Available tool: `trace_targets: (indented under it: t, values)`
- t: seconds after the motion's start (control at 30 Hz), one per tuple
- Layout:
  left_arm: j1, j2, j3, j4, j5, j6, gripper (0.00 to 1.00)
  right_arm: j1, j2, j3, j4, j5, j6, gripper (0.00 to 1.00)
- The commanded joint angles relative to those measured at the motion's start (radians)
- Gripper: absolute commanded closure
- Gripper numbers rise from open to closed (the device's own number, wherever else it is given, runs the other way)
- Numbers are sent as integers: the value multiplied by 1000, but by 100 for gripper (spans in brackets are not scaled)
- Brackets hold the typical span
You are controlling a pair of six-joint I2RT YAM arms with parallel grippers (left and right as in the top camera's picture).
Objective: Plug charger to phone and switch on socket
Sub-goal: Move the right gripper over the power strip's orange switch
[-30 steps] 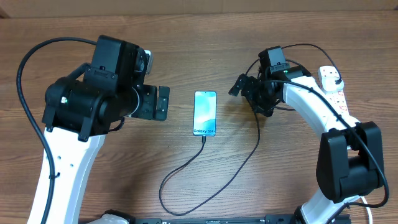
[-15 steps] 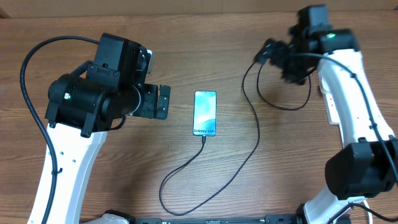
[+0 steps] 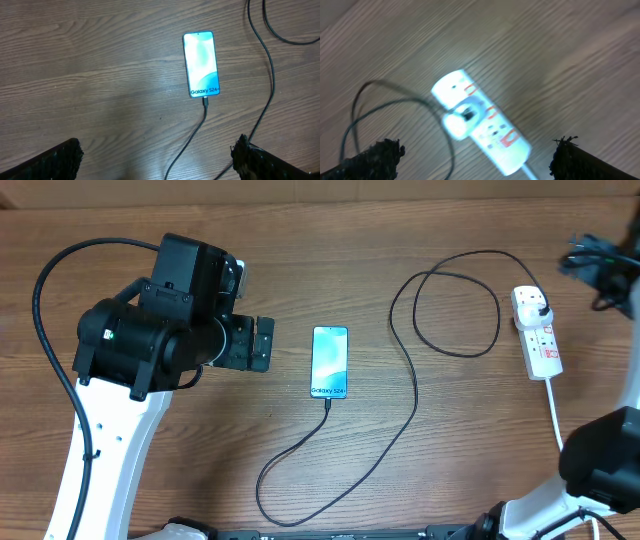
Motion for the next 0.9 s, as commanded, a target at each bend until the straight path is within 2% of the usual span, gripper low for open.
trace_targets:
  t: [0.0, 0.23, 0.33, 0.53, 0.67, 0.87]
  values:
    - [-6, 6, 11, 1, -10, 19, 1, -58, 22, 4, 26, -113, -89, 0]
    - [-6, 6, 11, 1, -11, 19, 1, -85, 148, 4, 41, -172, -145, 0]
    - [-6, 6, 11, 1, -11, 19, 1, -85, 222, 4, 46, -291, -242, 2]
    - [-6, 6, 11, 1, -11, 19, 1, -85, 298, 3, 56, -360, -335, 1]
    - [-6, 6, 11, 1, -11, 19, 1, -84, 327, -8, 71, -359, -338, 0]
    - [-6, 6, 11, 1, -11, 19, 1, -84, 329, -126, 195, -427, -337, 0]
